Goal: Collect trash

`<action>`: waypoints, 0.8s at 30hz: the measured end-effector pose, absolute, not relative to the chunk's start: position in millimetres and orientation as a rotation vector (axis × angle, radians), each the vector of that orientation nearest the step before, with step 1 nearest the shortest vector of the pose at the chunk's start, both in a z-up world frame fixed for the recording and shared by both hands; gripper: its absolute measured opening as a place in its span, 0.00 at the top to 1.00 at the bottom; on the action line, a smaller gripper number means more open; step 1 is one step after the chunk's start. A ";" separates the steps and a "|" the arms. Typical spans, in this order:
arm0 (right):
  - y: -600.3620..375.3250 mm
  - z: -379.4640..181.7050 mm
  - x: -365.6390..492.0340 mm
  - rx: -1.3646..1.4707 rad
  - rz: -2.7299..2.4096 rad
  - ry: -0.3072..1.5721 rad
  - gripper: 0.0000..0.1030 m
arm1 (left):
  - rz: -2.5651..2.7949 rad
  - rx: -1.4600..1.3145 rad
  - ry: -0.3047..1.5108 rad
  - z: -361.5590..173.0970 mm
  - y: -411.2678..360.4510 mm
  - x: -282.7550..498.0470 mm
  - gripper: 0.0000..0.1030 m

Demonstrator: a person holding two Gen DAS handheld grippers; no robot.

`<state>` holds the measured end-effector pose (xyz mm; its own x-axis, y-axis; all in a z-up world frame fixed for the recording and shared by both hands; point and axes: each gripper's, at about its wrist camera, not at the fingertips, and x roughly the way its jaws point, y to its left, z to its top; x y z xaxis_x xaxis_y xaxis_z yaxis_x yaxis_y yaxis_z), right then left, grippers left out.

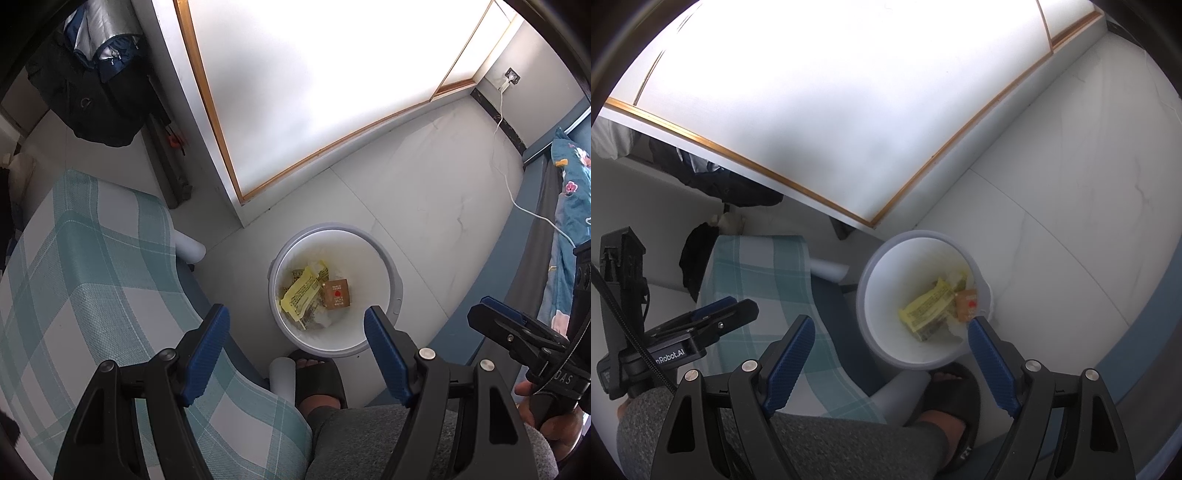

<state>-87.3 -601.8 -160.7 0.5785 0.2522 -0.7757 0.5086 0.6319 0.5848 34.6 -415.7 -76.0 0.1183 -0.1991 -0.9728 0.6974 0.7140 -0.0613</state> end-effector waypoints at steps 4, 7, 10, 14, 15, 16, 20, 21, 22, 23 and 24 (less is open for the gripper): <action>-601.7 -162.1 -86.9 0.914 -0.178 0.977 0.17 | -0.690 0.466 1.301 -76.2 -415.4 35.4 0.30; -601.2 -162.7 -86.9 0.918 -0.176 0.979 0.17 | -0.691 0.454 1.310 -77.1 -414.6 35.8 0.30; -601.1 -162.5 -87.0 0.917 -0.177 0.977 0.17 | -0.690 0.446 1.314 -76.9 -413.9 36.0 0.30; -600.9 -162.2 -87.6 0.917 -0.179 0.974 0.17 | -0.700 0.452 1.317 -77.2 -414.5 34.4 0.30; -601.0 -162.3 -87.8 0.917 -0.179 0.974 0.17 | -0.699 0.451 1.318 -77.3 -414.3 34.8 0.30; -600.8 -162.8 -87.8 0.917 -0.180 0.975 0.17 | -0.697 0.449 1.320 -77.3 -414.5 35.5 0.30; -601.2 -163.2 -87.2 0.923 -0.181 0.974 0.17 | -0.698 0.451 1.318 -76.8 -414.5 35.9 0.30; -601.3 -163.3 -86.9 0.922 -0.181 0.973 0.17 | -0.698 0.452 1.316 -76.3 -414.8 35.8 0.30; -601.2 -163.4 -86.7 0.921 -0.180 0.974 0.17 | -0.695 0.453 1.314 -76.2 -414.5 36.0 0.30; -601.4 -163.6 -86.7 0.921 -0.180 0.975 0.17 | -0.690 0.448 1.316 -76.2 -414.0 36.8 0.30; -601.4 -163.9 -86.9 0.922 -0.179 0.975 0.17 | -0.687 0.438 1.318 -76.3 -413.2 37.6 0.30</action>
